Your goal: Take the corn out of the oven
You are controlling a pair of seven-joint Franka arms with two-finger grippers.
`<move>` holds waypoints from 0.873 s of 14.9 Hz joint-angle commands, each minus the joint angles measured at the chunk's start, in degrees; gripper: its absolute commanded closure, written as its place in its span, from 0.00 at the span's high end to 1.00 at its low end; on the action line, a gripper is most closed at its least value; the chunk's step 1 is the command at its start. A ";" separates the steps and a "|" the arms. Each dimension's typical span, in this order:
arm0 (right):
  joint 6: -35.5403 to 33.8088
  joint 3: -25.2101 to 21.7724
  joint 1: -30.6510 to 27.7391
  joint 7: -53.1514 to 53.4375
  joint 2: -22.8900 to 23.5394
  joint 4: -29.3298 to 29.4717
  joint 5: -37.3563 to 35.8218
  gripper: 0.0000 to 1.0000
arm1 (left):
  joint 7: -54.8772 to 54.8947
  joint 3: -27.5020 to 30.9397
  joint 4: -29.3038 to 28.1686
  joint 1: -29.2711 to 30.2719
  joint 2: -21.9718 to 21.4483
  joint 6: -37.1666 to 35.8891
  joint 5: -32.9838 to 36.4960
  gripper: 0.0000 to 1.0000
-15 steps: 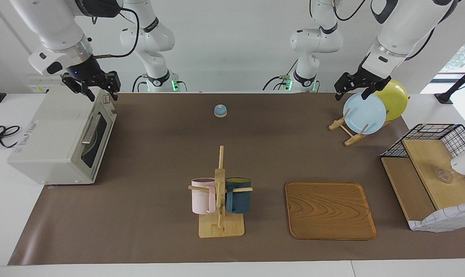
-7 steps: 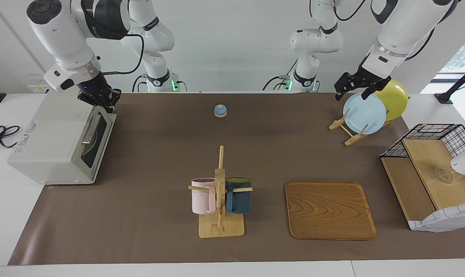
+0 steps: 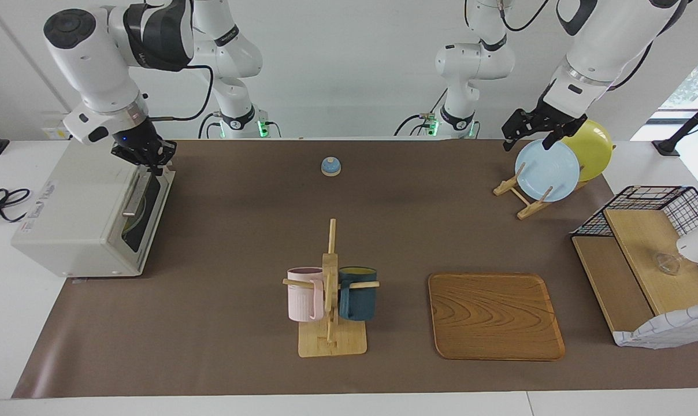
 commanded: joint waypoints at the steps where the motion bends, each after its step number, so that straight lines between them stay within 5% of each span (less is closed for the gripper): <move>1: 3.37 0.22 -3.91 -5.24 -1.69 -3.56 -0.31 0.00 | -0.06 -0.31 -1.18 0.33 -0.71 0.92 1.06 1.00; 13: 9.34 0.22 -6.03 -2.62 0.24 -6.55 -0.05 0.00 | -0.06 -0.31 -1.18 0.33 -0.71 1.01 1.06 1.00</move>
